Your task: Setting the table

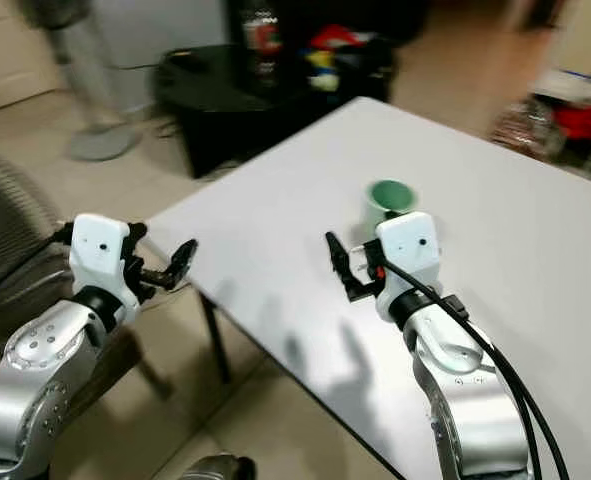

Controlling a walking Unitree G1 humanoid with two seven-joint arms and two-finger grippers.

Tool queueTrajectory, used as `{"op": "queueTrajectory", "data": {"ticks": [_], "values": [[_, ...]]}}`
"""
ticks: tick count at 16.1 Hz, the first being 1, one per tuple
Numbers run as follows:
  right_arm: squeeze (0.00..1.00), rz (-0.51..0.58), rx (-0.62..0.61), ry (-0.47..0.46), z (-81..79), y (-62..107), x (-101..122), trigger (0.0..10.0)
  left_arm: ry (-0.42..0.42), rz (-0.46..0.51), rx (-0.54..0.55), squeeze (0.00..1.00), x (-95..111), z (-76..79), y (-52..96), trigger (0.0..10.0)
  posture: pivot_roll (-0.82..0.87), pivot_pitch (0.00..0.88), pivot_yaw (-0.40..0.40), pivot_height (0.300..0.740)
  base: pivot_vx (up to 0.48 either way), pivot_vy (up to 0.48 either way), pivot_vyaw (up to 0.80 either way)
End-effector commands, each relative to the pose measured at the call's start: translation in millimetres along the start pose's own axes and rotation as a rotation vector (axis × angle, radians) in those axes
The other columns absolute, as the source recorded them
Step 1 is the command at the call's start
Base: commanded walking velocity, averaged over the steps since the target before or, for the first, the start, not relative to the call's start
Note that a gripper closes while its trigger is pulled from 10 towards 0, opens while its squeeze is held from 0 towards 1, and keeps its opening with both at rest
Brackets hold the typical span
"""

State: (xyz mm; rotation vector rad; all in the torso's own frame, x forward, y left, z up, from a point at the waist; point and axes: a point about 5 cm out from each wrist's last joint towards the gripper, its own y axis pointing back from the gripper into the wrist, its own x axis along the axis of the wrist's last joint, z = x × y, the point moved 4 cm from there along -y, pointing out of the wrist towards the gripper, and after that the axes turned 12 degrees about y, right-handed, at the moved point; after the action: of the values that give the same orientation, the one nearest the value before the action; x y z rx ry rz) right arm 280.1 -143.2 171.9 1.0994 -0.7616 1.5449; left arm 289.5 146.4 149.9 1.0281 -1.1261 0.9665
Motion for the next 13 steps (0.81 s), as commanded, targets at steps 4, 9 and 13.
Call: {"op": "queueTrajectory", "data": {"ticks": [4,9,13], "values": [[1.0,-0.001,-0.062,-0.031,5.0,1.4,-10,10.0,-0.038,0.01,0.031,0.0,2,-3.1,1.6,10.0,0.1,0.0,0.053,0.74,0.0,0.0,0.8],[1.0,-0.076,-0.178,-0.05,10.4,11.4,-32,10.0,-0.038,0.17,0.143,0.01,23,-14.4,-2.6,10.0,0.08,0.0,0.089,0.74,0.0,0.0,0.8],[1.0,-0.109,-0.199,-0.069,19.4,17.4,-39,10.0,-0.07,0.091,0.085,0.0,9,-19.0,-2.6,10.0,0.06,0.0,0.096,0.74,0.0,0.0,0.8]]}}
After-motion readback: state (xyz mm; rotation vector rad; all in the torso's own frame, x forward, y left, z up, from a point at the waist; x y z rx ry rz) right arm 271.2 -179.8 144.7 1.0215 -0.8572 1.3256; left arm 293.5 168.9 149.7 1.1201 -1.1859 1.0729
